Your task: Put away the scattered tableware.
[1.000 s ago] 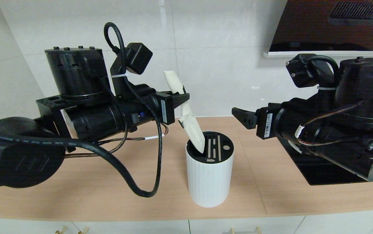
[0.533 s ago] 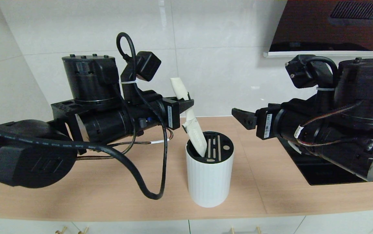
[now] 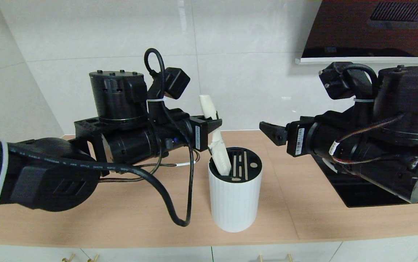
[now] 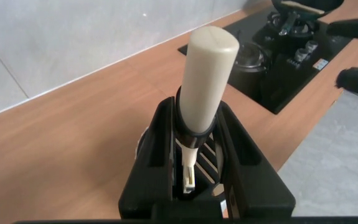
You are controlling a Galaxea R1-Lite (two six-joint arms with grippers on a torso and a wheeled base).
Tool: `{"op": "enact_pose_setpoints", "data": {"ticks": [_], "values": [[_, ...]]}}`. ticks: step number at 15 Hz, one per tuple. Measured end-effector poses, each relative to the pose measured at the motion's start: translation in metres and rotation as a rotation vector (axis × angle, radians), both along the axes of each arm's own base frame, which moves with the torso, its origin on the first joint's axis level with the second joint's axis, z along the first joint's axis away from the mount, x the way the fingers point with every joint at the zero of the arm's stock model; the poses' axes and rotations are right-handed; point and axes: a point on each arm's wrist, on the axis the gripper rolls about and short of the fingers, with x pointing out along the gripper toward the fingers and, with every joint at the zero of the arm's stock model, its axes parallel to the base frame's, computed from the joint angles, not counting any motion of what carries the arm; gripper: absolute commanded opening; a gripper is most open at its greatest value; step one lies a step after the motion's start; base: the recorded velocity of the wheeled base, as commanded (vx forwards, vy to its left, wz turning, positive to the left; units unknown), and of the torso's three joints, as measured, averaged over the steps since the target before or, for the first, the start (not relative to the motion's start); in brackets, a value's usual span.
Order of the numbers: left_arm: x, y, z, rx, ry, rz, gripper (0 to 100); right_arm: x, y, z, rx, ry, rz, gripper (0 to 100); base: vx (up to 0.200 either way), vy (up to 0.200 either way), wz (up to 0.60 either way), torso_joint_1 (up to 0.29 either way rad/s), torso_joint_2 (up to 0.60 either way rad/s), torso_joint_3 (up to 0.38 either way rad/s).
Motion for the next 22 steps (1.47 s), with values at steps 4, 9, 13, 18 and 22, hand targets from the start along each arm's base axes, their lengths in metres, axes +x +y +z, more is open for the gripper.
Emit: {"op": "enact_pose_setpoints", "data": {"ticks": [4, 9, 13, 18, 22], "values": [[0.003, -0.009, -0.012, 0.020, 0.027, -0.008, 0, 0.000, 0.000, -0.001, -0.001, 0.001, 0.000, 100, 0.000, 0.000, 0.00, 0.000, 0.00, 0.000], [0.013, -0.021, -0.026, 0.017, 0.017, 0.006, 0, 0.000, 0.000, -0.002, -0.004, 0.005, 0.000, 100, 0.000, 0.000, 0.00, 0.000, 0.00, 0.000], [0.020, -0.026, -0.037, 0.032, 0.034, 0.017, 0, 0.000, 0.000, -0.002, -0.005, 0.005, 0.000, 100, 0.000, 0.000, 0.00, 0.000, 0.00, 0.000], [0.023, -0.032, -0.046, 0.043, 0.050, 0.012, 0, 0.000, 0.000, -0.003, -0.006, 0.006, 0.000, 100, 0.000, 0.000, 0.00, 0.000, 0.00, 0.000], [0.026, -0.037, -0.055, 0.056, 0.066, 0.006, 0, 0.000, 0.000, -0.003, -0.006, 0.007, 0.000, 100, 0.000, 0.000, 0.00, 0.000, 0.00, 0.000]]}}
